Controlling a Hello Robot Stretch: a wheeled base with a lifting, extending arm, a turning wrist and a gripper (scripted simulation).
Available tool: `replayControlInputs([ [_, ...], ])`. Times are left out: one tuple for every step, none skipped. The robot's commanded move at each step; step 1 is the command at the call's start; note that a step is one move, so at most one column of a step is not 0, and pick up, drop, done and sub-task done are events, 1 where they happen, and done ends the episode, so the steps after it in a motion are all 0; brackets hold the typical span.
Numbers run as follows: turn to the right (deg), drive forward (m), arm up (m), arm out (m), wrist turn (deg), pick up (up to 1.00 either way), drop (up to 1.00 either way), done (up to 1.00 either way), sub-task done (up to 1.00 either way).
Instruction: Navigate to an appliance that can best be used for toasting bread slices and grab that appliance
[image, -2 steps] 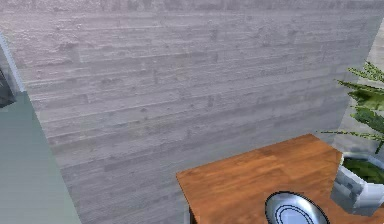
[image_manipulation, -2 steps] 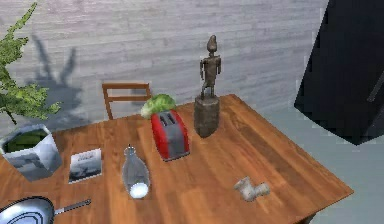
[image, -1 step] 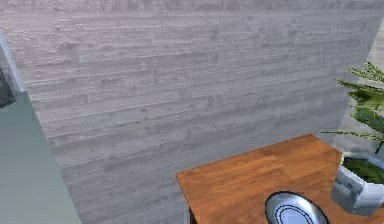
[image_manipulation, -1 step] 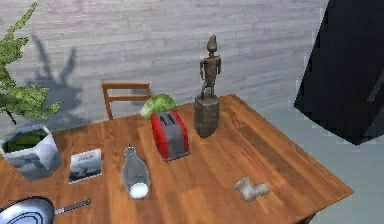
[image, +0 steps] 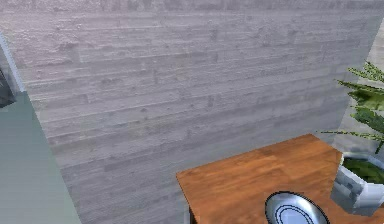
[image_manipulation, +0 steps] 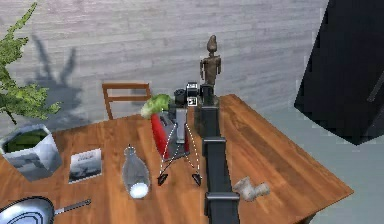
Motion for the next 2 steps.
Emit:
replayControlInputs([
  [0.0,0.00,0.00,0.00,45.0,0.00,0.00,0.00,0.00],
  [0.0,0.00,0.00,0.00,45.0,0.00,0.00,0.00,0.00],
])
